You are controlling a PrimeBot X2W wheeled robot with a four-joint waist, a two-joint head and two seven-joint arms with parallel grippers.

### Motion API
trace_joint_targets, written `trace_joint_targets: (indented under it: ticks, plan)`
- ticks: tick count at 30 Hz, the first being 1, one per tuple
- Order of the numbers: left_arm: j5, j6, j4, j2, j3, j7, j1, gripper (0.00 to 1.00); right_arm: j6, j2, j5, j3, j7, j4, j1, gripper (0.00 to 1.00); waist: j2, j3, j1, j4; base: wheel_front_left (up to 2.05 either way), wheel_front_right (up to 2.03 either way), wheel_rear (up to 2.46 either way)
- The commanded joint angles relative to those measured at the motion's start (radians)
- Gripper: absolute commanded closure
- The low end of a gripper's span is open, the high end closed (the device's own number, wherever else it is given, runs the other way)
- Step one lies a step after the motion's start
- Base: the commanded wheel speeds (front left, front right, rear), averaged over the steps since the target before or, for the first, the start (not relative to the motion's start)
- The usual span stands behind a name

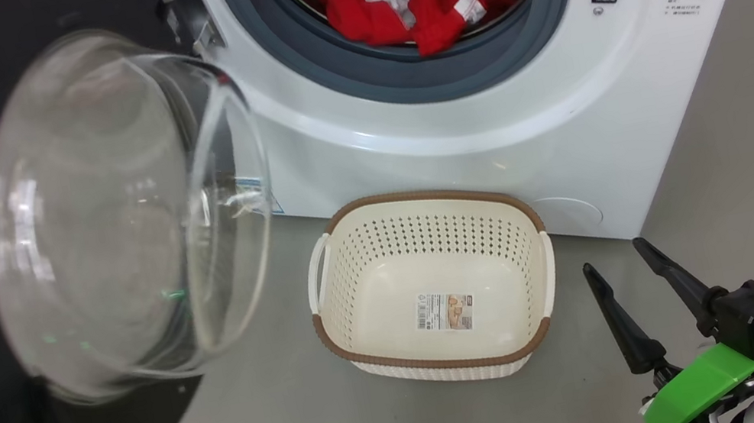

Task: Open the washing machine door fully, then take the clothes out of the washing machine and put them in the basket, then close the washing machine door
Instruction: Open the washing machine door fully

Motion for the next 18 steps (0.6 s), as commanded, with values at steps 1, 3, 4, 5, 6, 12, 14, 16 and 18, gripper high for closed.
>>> trace_joint_targets:
  ticks: [1,3,4,5,6,12,14,16,18]
  plan:
    - [0.027,-0.003,-0.002,0.031,0.096,-0.006,-0.058,1.0,0.007,-0.003,-0.002,0.021,-0.009,-0.027,-0.022,0.0,0.0,0.014,0.0,-0.005,0.0,0.0,0.0]
    - [0.051,-0.013,0.019,0.034,0.146,-0.006,-0.086,1.0,0.007,-0.004,-0.004,0.019,-0.009,-0.028,-0.026,0.0,0.0,0.021,0.0,-0.008,0.0,0.0,0.0]
    - [0.063,-0.017,0.031,0.037,0.171,-0.006,-0.098,1.0,0.007,-0.003,-0.005,0.019,-0.009,-0.029,-0.028,0.0,0.0,0.026,0.0,-0.01,0.0,0.0,0.0]
    - [0.073,-0.021,0.043,0.038,0.194,-0.006,-0.112,1.0,0.007,-0.003,-0.006,0.017,-0.009,-0.029,-0.031,0.0,0.0,0.029,0.0,-0.012,0.0,0.0,0.0]
    - [0.082,-0.024,0.056,0.039,0.215,-0.006,-0.124,1.0,0.007,-0.003,-0.007,0.016,-0.009,-0.03,-0.033,0.0,0.0,0.034,0.0,-0.014,0.0,0.0,0.0]
    - [0.13,-0.04,0.103,0.052,0.308,-0.006,-0.187,1.0,0.007,-0.003,-0.013,0.014,-0.009,-0.032,-0.045,0.0,0.0,0.06,0.0,-0.022,0.0,0.0,0.0]
    - [0.146,-0.044,0.123,0.06,0.34,-0.006,-0.213,1.0,0.007,-0.004,-0.015,0.013,-0.009,-0.034,-0.05,0.0,0.0,0.069,0.0,-0.024,0.0,0.0,0.0]
    - [0.159,-0.047,0.145,0.069,0.371,-0.006,-0.239,1.0,0.007,-0.006,-0.018,0.013,-0.009,-0.035,-0.056,0.0,0.0,0.081,0.0,-0.027,0.0,0.0,0.0]
    - [0.173,-0.05,0.166,0.08,0.396,-0.006,-0.264,1.0,0.007,-0.007,-0.02,0.012,-0.009,-0.036,-0.063,0.0,0.0,0.092,0.0,-0.029,0.0,0.0,0.0]
